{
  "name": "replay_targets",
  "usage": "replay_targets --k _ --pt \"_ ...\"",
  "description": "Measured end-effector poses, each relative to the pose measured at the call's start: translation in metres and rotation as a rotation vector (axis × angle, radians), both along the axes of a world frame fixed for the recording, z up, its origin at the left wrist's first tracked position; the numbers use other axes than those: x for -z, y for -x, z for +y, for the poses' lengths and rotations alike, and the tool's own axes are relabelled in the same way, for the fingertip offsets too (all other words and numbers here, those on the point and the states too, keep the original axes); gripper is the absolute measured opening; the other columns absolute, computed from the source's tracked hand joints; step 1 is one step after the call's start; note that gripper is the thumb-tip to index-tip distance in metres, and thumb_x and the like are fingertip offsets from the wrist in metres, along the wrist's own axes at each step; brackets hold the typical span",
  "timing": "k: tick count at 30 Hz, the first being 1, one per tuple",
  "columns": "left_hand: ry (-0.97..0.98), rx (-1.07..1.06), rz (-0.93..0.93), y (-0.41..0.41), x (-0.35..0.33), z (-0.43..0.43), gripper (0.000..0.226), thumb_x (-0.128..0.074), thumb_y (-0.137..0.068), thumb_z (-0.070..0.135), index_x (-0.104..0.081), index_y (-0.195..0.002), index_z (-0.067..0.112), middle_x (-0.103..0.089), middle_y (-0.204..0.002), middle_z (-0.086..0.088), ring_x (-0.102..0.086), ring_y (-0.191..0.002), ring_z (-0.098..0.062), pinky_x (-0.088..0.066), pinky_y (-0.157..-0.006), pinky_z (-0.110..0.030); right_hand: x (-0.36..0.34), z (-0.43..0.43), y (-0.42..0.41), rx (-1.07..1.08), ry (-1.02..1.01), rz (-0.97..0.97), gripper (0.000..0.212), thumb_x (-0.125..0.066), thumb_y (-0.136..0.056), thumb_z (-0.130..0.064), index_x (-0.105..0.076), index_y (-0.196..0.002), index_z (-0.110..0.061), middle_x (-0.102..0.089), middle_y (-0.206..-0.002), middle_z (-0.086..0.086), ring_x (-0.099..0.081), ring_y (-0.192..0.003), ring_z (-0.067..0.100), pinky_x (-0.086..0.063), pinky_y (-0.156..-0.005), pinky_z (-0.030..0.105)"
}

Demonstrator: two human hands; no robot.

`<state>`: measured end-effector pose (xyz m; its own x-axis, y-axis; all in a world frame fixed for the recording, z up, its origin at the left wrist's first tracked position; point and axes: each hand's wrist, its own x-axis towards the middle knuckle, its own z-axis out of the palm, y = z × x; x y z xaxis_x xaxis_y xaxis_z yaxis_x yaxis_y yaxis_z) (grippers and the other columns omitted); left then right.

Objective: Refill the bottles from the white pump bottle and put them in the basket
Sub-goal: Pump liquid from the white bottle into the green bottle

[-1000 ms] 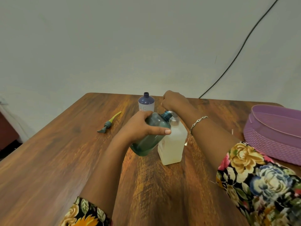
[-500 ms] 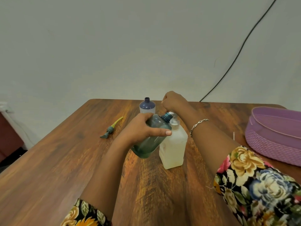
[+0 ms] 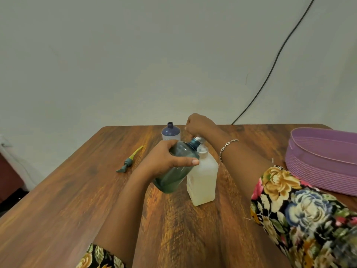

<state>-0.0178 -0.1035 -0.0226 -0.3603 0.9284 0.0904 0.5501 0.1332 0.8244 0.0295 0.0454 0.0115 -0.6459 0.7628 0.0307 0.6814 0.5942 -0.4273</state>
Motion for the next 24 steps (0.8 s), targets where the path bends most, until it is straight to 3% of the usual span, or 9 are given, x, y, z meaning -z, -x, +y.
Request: replay_targets --k 2,6,9,14,18,21,24 --pt "0.002 0.011 -0.003 0.0 0.0 0.0 0.074 -0.079 -0.05 0.062 -0.061 -0.105 0.016 -0.066 -0.1 -0.005 -0.063 -0.091 -0.022 -0.053 -0.082 -0.037 0.0 0.0 -0.001 -0.009 0.005 -0.025 0.022 -0.049 -0.092 -0.012 -0.058 -0.111 -0.007 -0.063 -0.112 0.011 -0.055 -0.09 0.025 -0.041 -0.072 0.029" --pt "-0.004 0.003 0.004 -0.001 0.005 0.002 0.083 -0.079 -0.047 0.064 -0.059 -0.111 0.016 -0.065 -0.101 -0.001 -0.062 -0.092 -0.018 -0.054 -0.083 -0.034 0.003 -0.004 -0.005 -0.001 -0.131 -0.096 0.025 -0.041 -0.092 -0.008 -0.054 -0.114 -0.008 -0.059 -0.113 0.01 -0.056 -0.098 0.027 -0.04 -0.072 0.031" --pt "-0.002 0.015 -0.007 0.001 0.011 0.004 0.088 -0.069 -0.041 0.067 -0.059 -0.112 0.016 -0.066 -0.101 -0.001 -0.063 -0.092 -0.018 -0.055 -0.082 -0.033 0.008 -0.005 -0.005 -0.015 -0.211 -0.123 0.024 -0.041 -0.092 -0.007 -0.053 -0.114 -0.007 -0.06 -0.112 0.01 -0.057 -0.098 0.026 -0.04 -0.071 0.03" --pt "0.024 0.012 0.023 0.0 0.011 0.003 0.092 -0.068 -0.043 0.069 -0.056 -0.117 0.016 -0.064 -0.106 -0.001 -0.062 -0.094 -0.018 -0.055 -0.083 -0.031 0.01 -0.005 -0.004 -0.03 -0.15 -0.074 0.024 -0.043 -0.092 -0.008 -0.057 -0.112 -0.008 -0.062 -0.109 0.009 -0.057 -0.094 0.025 -0.04 -0.069 0.03" --pt "-0.025 0.02 0.013 -0.001 0.0 0.001 0.075 -0.076 -0.046 0.067 -0.062 -0.099 0.016 -0.067 -0.095 -0.007 -0.065 -0.087 -0.023 -0.054 -0.078 -0.037 -0.002 -0.003 -0.005 -0.006 -0.124 0.012 0.023 -0.045 -0.093 -0.015 -0.058 -0.112 -0.012 -0.063 -0.11 0.008 -0.058 -0.095 0.024 -0.042 -0.071 0.029" --pt "-0.019 0.025 0.029 -0.001 -0.003 0.0 0.076 -0.076 -0.049 0.066 -0.061 -0.102 0.015 -0.067 -0.095 -0.005 -0.064 -0.085 -0.021 -0.054 -0.077 -0.034 -0.004 -0.005 -0.008 0.012 -0.112 -0.04 0.023 -0.042 -0.094 -0.012 -0.057 -0.112 -0.01 -0.061 -0.11 0.009 -0.055 -0.092 0.025 -0.04 -0.071 0.029" --pt "-0.009 0.03 0.024 -0.001 0.002 0.002 0.081 -0.073 -0.045 0.067 -0.06 -0.106 0.015 -0.067 -0.097 -0.003 -0.064 -0.087 -0.019 -0.055 -0.08 -0.034 -0.002 -0.006 -0.008 0.01 -0.127 -0.145 0.019 -0.041 -0.092 -0.009 -0.055 -0.105 -0.011 -0.055 -0.097 0.007 -0.055 -0.091 0.027 -0.039 -0.071 0.031"
